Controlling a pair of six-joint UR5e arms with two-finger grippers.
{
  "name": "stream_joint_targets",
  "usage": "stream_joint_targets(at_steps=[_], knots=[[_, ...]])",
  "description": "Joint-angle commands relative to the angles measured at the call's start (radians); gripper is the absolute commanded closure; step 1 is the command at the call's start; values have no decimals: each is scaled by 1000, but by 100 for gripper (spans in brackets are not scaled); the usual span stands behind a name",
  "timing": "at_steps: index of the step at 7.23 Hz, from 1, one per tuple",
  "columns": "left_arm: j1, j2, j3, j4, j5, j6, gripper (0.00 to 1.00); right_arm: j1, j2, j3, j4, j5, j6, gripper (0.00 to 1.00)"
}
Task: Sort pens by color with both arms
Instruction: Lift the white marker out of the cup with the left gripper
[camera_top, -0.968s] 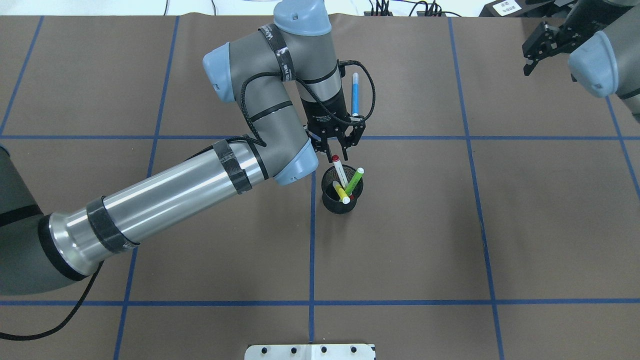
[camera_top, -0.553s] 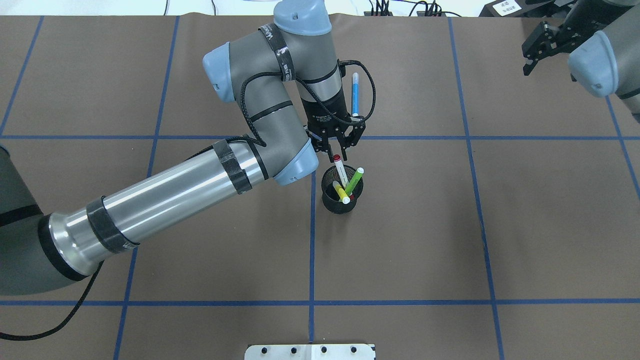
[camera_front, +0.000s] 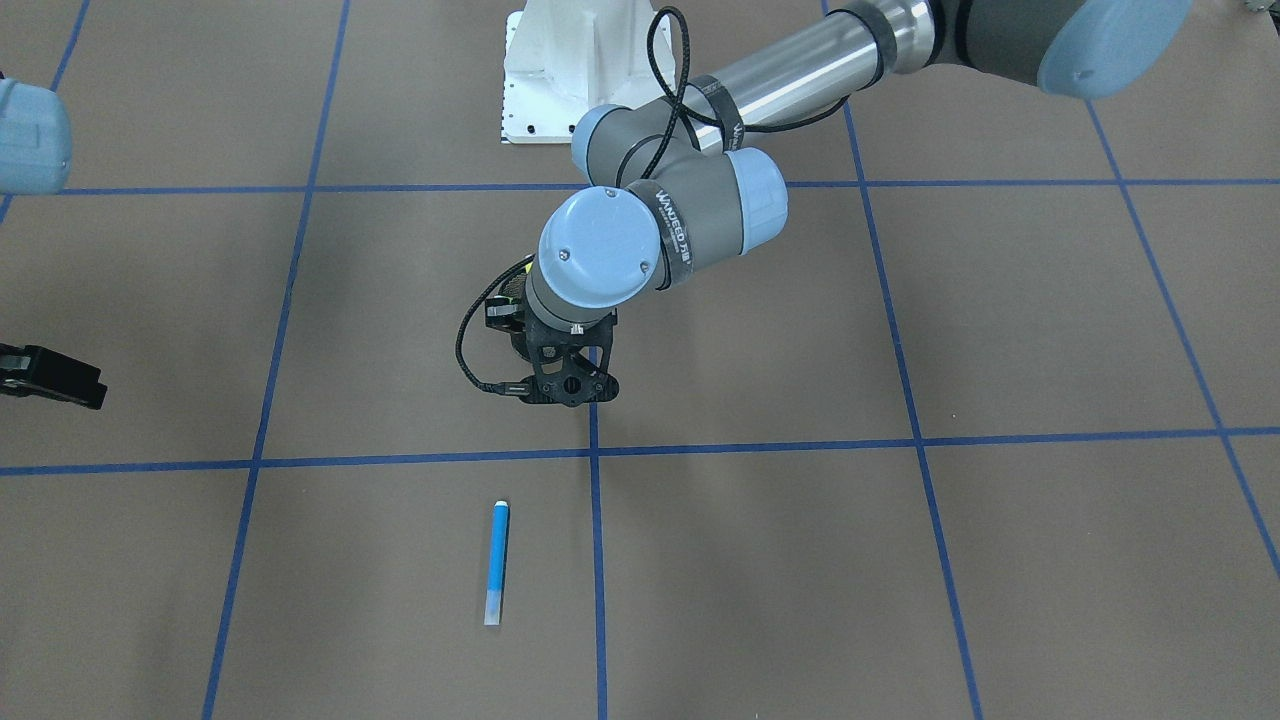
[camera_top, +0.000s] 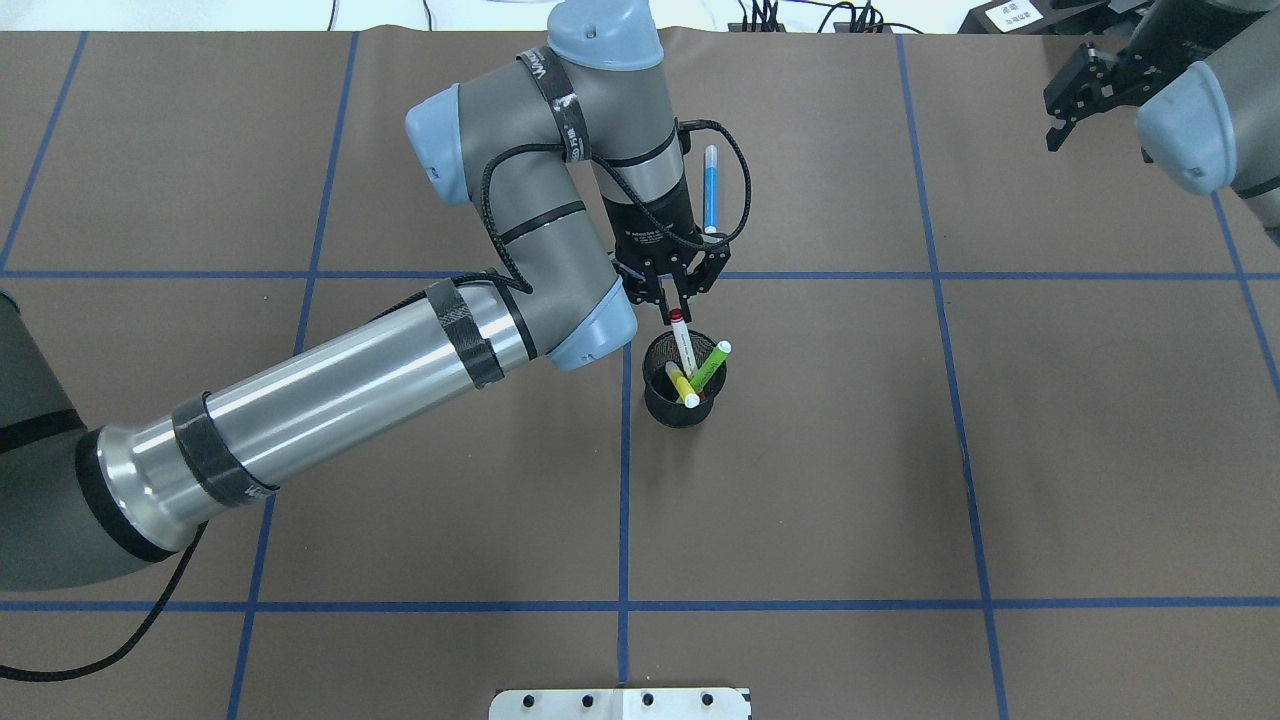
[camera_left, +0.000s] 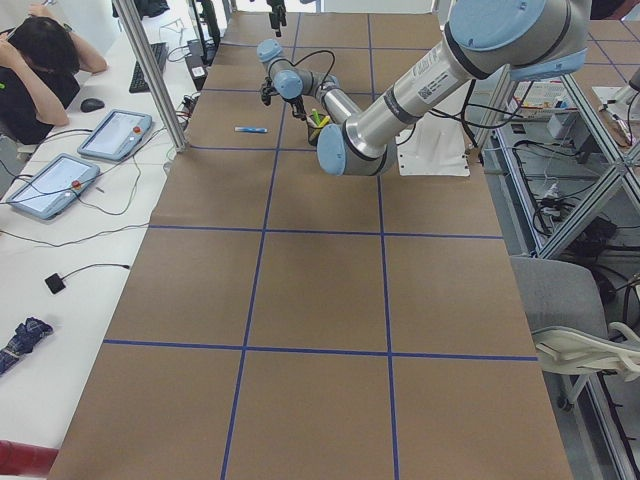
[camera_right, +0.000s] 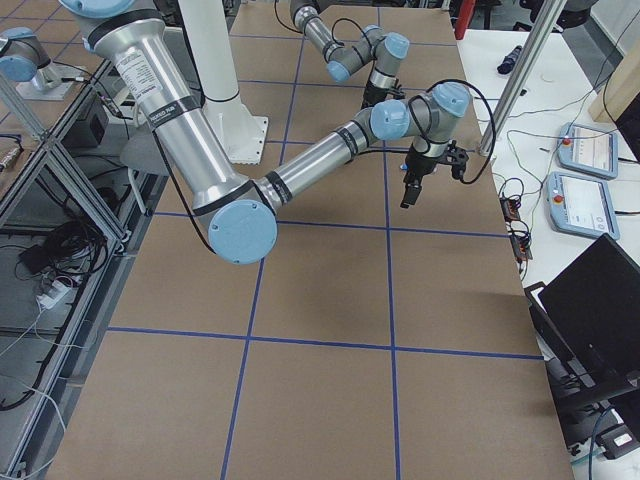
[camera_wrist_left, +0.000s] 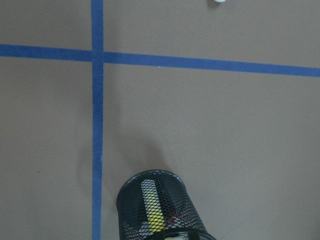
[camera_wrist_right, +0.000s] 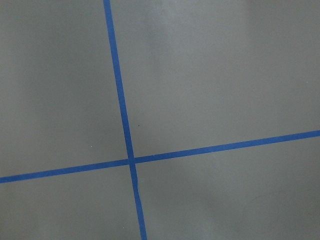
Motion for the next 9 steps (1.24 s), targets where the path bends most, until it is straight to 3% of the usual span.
stream_joint_targets(at_steps=[1, 3, 9], knots=[[-10, 0, -23, 7, 0, -3, 97, 0, 2, 0, 0, -2, 0, 0], [-41, 5, -49, 19, -6, -3, 100, 0, 2, 3, 0, 0, 0, 0], [-163, 72, -347, 251, -8, -2, 100, 2, 5, 11, 0, 1, 2, 0]])
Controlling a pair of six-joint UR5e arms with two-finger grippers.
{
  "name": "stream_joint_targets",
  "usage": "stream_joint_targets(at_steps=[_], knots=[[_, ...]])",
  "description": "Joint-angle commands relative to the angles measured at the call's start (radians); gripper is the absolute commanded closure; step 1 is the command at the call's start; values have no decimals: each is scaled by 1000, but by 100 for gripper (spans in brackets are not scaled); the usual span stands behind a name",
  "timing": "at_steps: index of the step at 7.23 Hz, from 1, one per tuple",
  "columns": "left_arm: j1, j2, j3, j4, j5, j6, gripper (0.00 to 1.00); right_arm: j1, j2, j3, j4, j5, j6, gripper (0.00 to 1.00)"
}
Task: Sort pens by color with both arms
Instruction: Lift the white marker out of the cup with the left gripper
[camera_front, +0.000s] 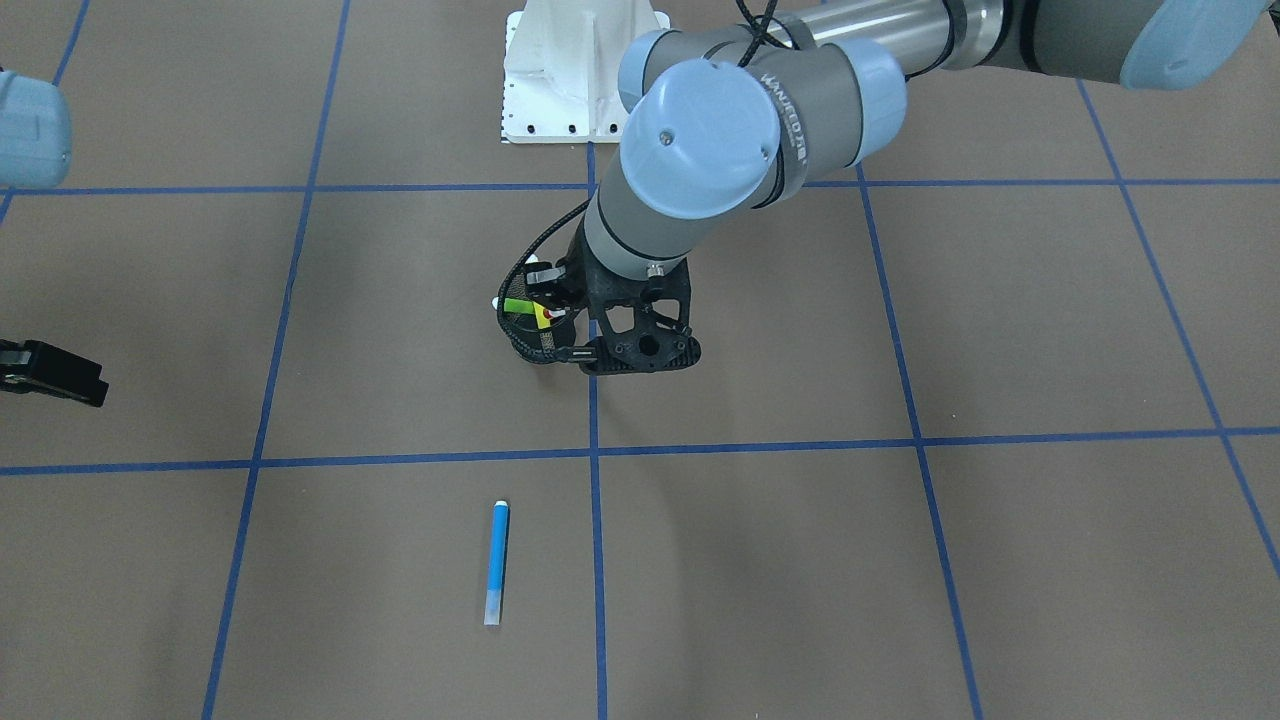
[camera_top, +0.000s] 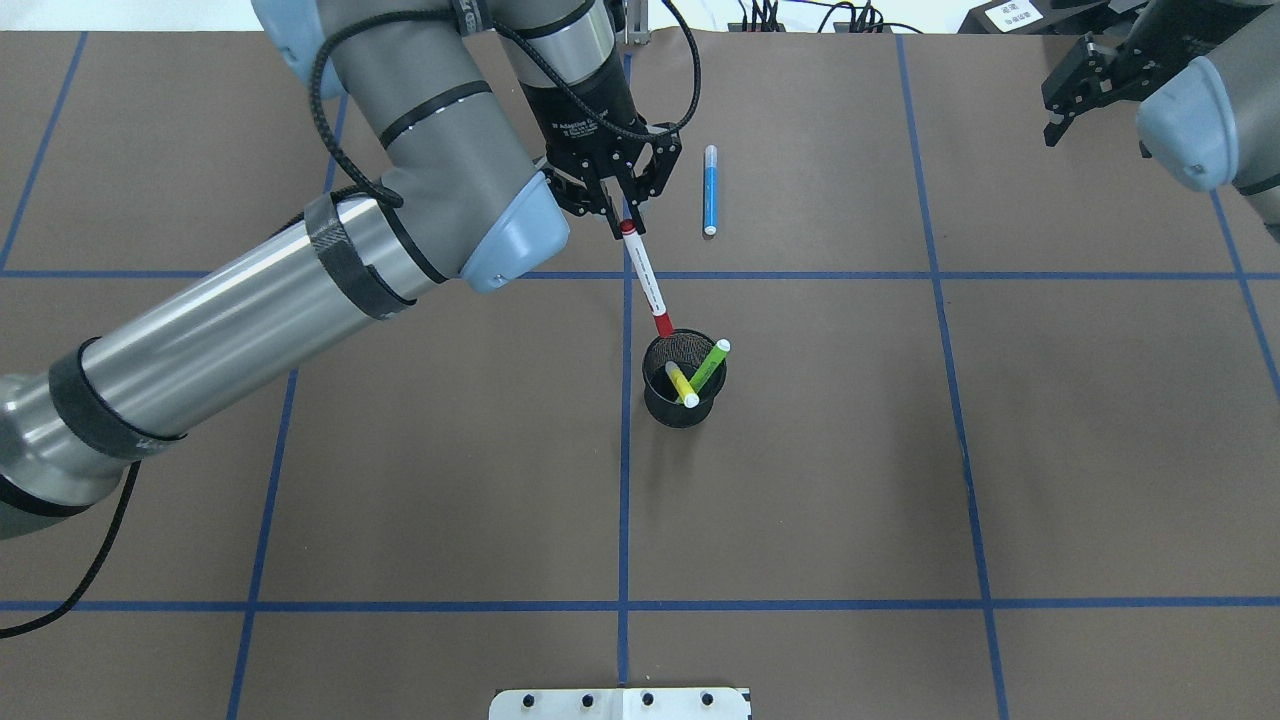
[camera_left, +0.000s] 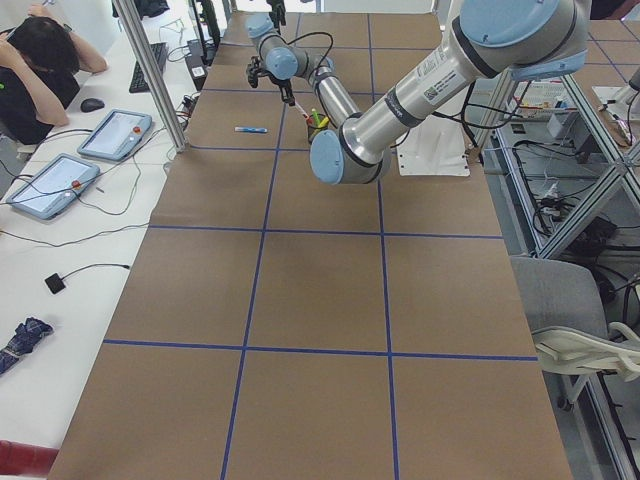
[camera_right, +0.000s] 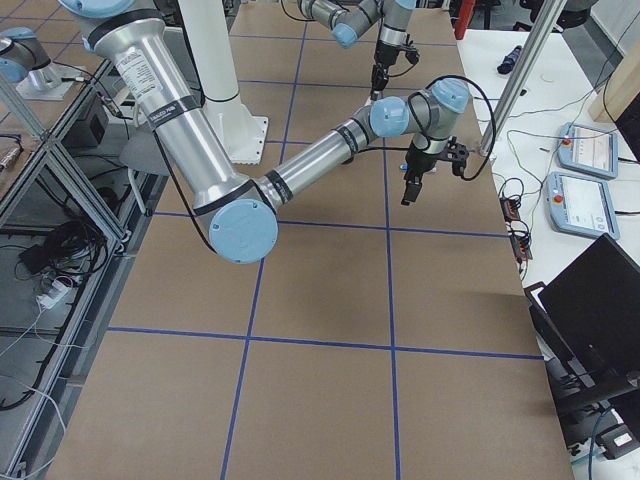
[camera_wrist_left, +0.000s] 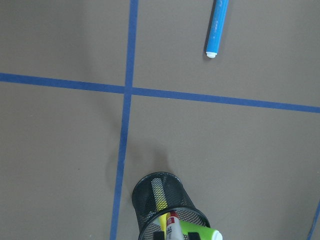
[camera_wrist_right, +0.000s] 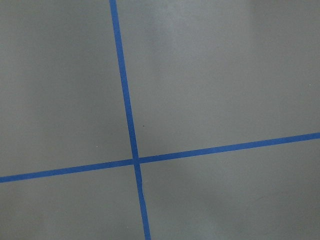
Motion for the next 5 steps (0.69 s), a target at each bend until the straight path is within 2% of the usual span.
stream_joint_targets(at_steps=[1, 4, 5], knots=[[-40, 6, -48, 17, 10, 3, 100, 0, 2, 0, 0, 1, 0, 0], [-58, 7, -39, -159, 276, 6, 100, 0, 6, 6, 0, -1, 0, 1], [-57, 30, -36, -278, 400, -1, 100, 0, 6, 6, 2, -3, 0, 0]])
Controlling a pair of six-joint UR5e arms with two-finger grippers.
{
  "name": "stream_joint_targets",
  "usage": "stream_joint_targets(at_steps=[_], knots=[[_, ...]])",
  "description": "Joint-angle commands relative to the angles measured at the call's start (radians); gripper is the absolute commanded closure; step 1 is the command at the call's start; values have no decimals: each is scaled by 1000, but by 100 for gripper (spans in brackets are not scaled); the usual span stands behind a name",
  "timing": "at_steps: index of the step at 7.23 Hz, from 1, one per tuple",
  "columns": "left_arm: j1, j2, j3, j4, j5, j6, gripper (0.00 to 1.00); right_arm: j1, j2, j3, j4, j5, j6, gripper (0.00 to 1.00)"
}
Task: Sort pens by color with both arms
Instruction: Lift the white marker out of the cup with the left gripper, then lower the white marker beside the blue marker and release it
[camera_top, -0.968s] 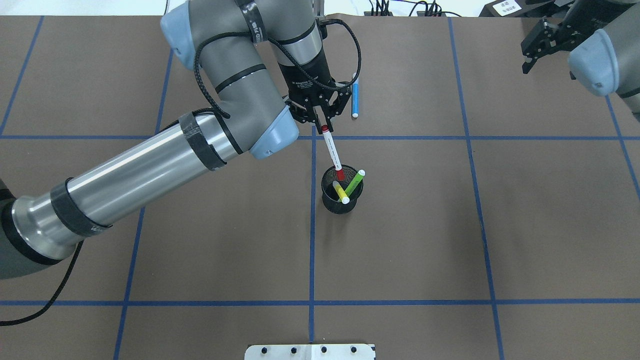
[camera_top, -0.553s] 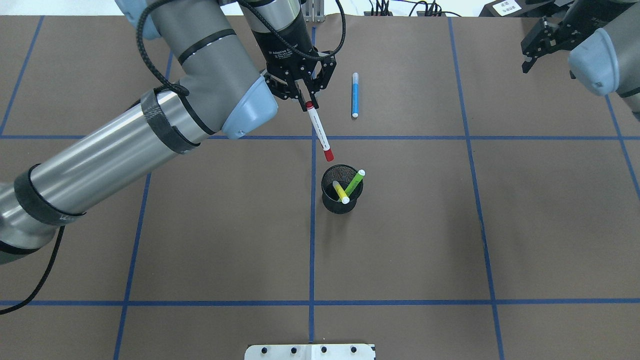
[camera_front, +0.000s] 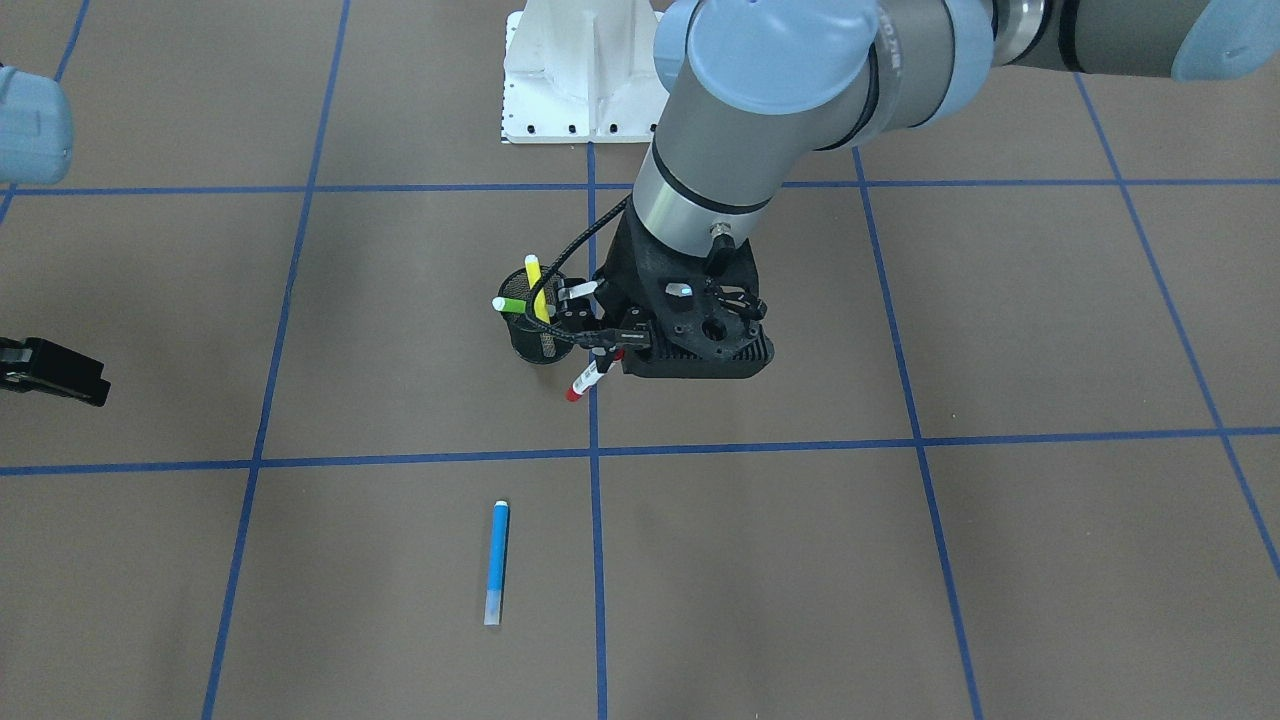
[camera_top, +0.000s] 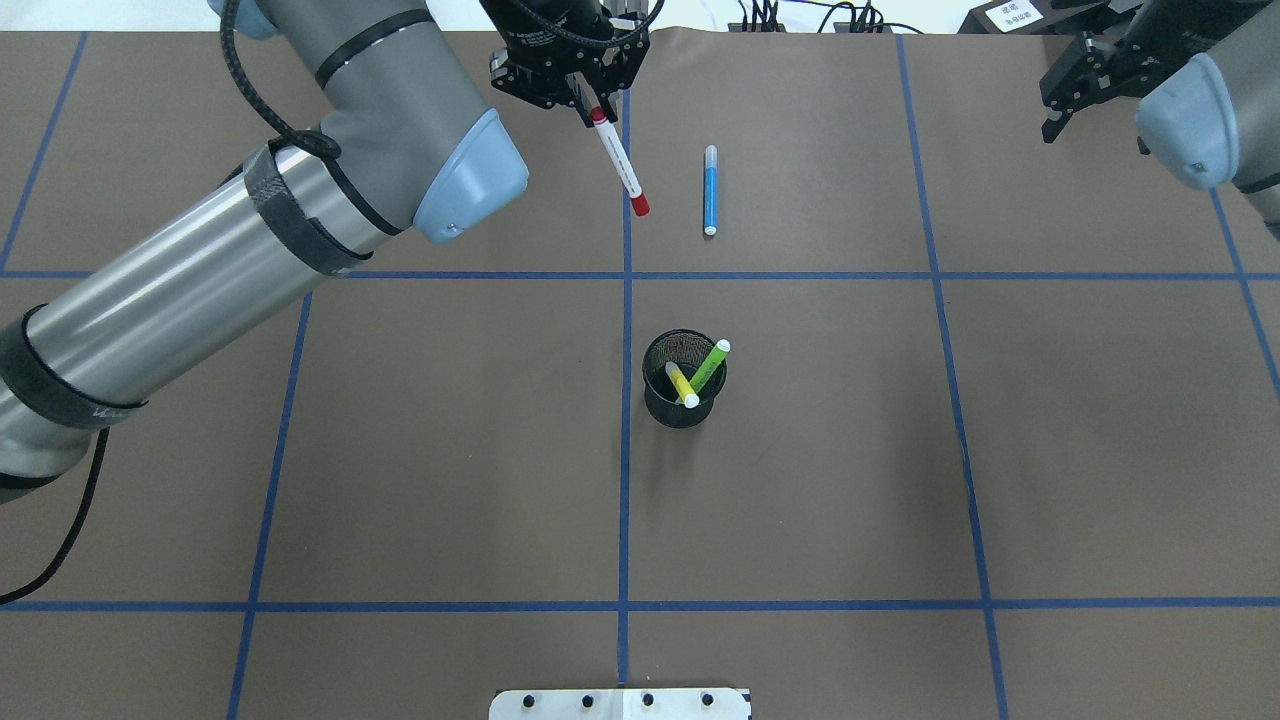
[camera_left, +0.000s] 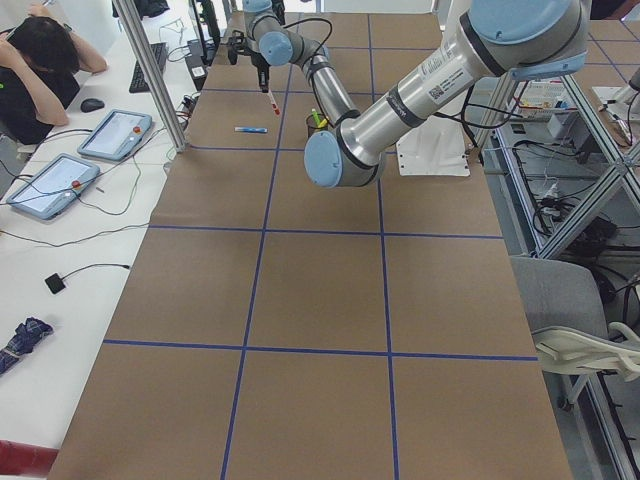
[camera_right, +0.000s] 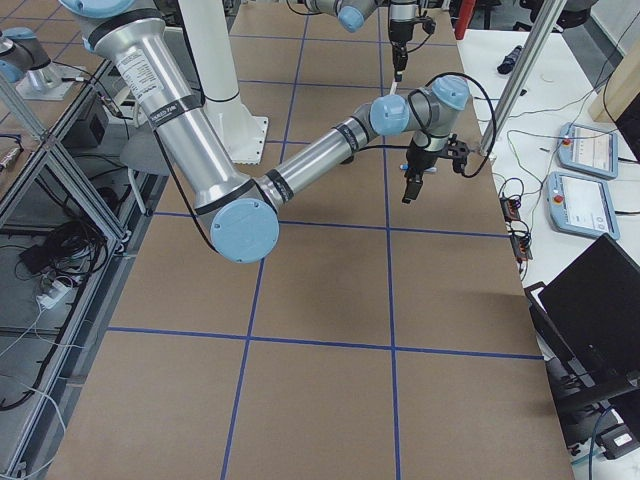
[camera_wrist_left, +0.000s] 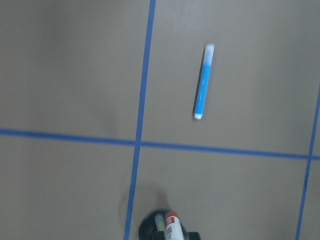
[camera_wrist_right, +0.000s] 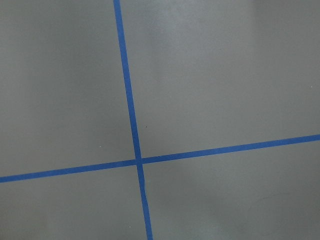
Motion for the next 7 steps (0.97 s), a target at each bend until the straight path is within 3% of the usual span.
stream_joint_targets(at_steps=[1, 2, 3, 4, 7], knots=[[3, 44, 3, -207, 225, -5, 100, 0, 1, 1, 3, -2, 0, 0], [17, 76, -6, -295, 418, -7, 100, 0, -4, 5, 4, -3, 8, 0], [157, 111, 6, -396, 691, -30, 100, 0, -9, 24, 4, -2, 11, 1], [245, 115, 56, -409, 942, -38, 100, -2, -10, 19, 4, -3, 8, 0], [287, 112, 128, -409, 1083, -47, 100, -2, -10, 19, 4, -3, 6, 1]])
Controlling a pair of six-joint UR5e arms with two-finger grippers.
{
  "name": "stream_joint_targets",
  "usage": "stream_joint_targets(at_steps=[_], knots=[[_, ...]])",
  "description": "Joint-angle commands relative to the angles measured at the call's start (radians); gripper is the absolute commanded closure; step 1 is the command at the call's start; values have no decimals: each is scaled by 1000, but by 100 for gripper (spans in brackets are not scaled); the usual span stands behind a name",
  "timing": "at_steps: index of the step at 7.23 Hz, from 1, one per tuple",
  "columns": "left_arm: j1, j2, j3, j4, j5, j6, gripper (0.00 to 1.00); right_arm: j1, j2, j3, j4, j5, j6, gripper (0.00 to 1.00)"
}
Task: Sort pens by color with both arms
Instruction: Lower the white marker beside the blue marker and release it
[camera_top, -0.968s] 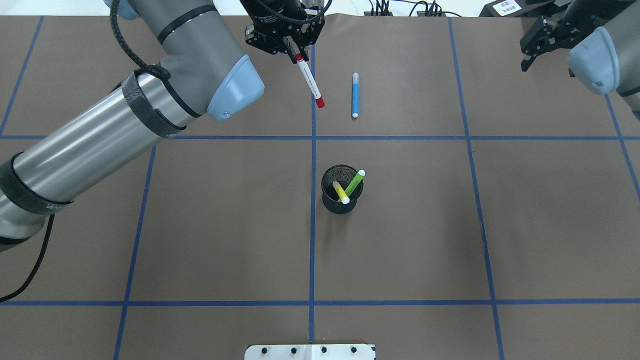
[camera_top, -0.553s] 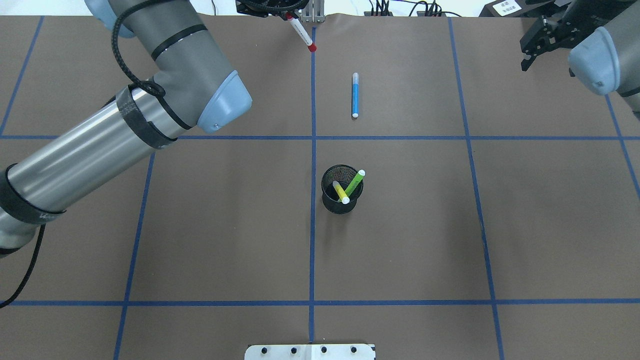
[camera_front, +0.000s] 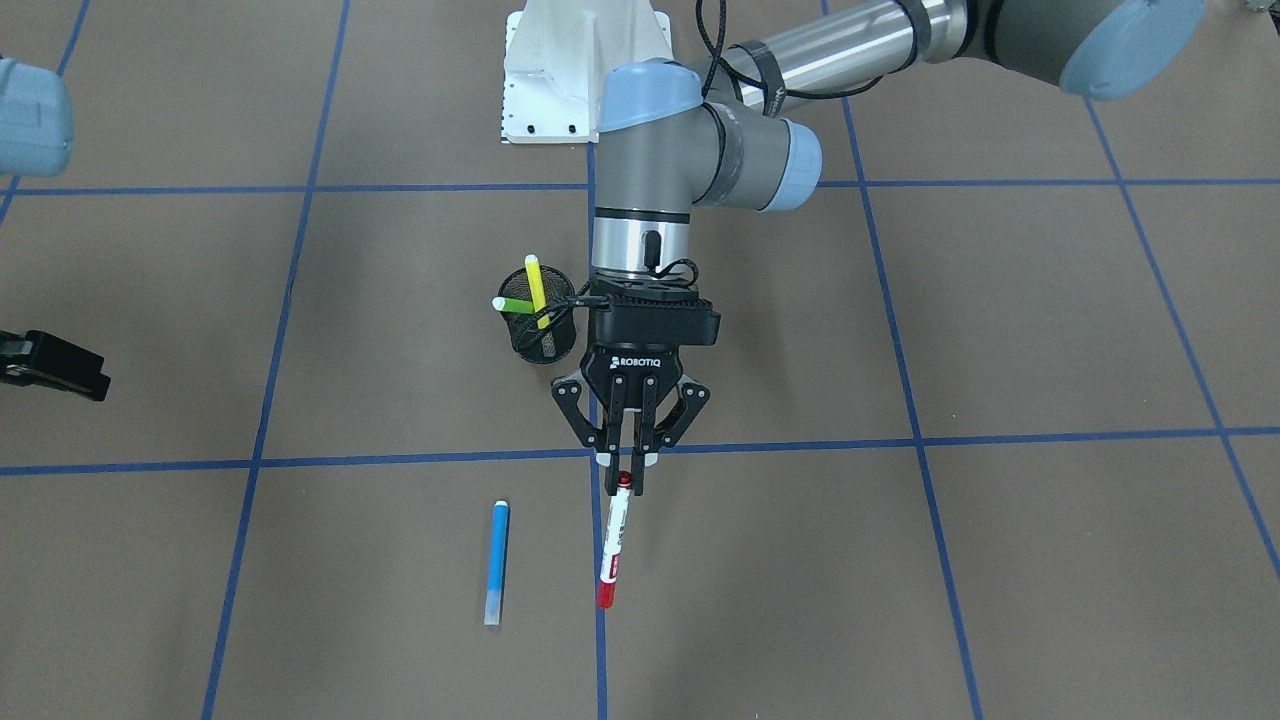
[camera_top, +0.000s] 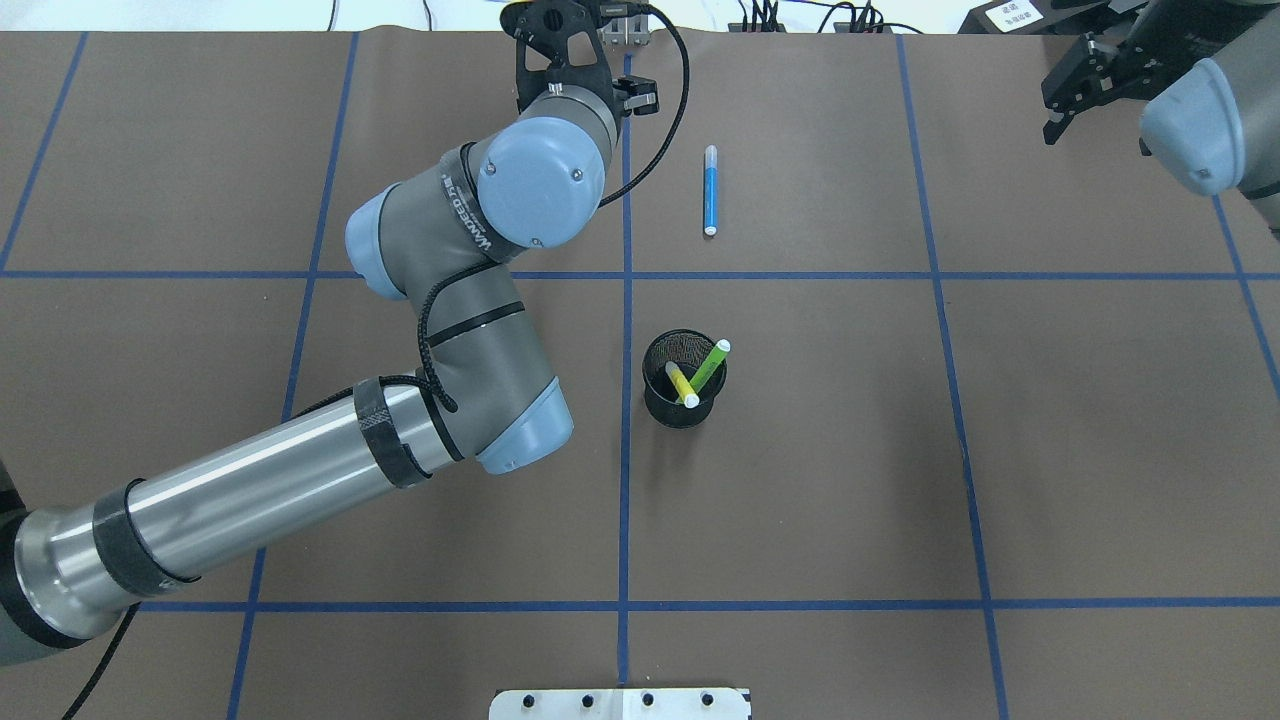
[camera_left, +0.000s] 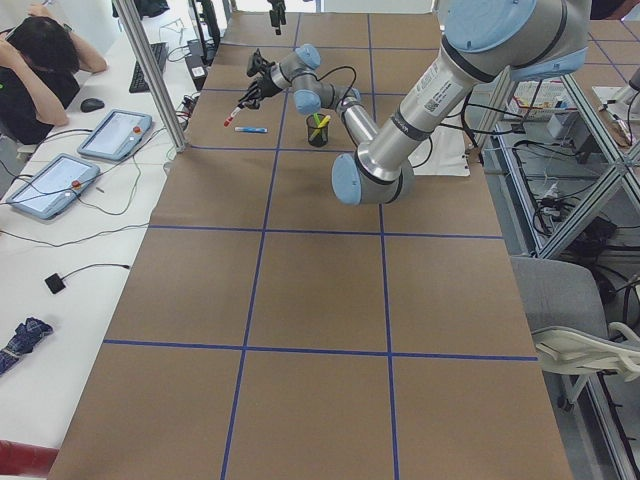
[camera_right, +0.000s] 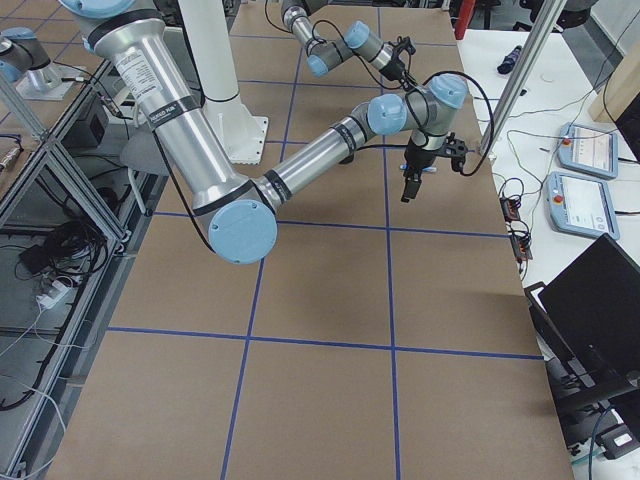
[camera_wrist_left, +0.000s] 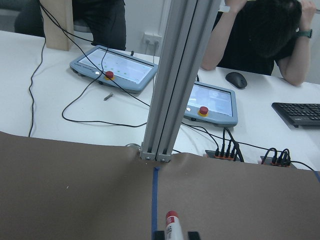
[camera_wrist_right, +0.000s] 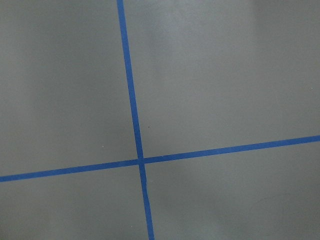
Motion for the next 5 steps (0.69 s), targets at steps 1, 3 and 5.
stream_joint_targets(at_steps=[1, 3, 5], knots=[[36, -22, 126, -5, 173, -107, 100, 0, 0, 3, 0, 0, 1, 0], [50, -40, 166, -75, 184, -127, 100, 0, 1, 1, 2, 0, -1, 0], [56, -88, 275, -175, 176, -125, 100, 0, 1, 1, 2, 0, -1, 0]])
